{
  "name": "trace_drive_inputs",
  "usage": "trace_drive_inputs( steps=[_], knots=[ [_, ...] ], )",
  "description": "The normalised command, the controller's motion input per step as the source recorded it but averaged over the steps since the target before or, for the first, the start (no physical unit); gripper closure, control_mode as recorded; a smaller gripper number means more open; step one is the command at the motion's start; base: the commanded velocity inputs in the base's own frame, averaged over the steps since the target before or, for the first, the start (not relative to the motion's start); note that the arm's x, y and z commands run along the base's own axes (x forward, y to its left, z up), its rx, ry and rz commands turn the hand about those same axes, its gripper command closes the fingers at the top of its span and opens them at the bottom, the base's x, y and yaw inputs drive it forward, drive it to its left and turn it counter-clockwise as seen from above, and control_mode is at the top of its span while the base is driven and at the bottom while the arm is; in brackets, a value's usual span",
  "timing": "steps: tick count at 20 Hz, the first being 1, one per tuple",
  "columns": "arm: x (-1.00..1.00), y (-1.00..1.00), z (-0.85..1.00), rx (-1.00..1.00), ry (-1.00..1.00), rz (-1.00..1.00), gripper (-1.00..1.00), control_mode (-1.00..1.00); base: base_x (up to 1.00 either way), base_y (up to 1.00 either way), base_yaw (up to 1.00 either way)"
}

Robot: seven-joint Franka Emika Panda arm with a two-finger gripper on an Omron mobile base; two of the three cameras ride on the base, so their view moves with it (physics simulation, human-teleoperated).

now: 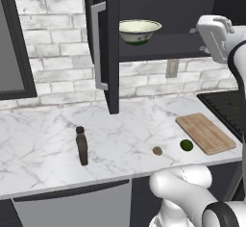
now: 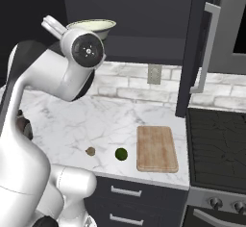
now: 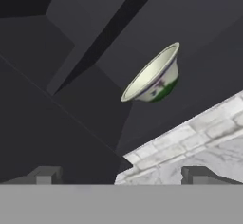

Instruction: Open the cabinet. Place the bowl and condiment on the counter. Then place the lime and garlic on the cutting board.

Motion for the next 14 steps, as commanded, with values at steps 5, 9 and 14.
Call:
trace_drive_inputs(
  steps=[5, 9, 14],
  knots=[
    [0.16, 0.00, 0.00, -0.20, 0.00, 0.00, -1.00, -1.00, 0.00, 0.00, 0.00],
    [0.09, 0.00, 0.00, -0.07, 0.02, 0.00, -1.00, -1.00, 0.00, 0.00, 0.00],
    [0.19, 0.00, 0.00, 0.02, 0.05, 0.00, -1.00, -1.00, 0.00, 0.00, 0.00]
  ],
)
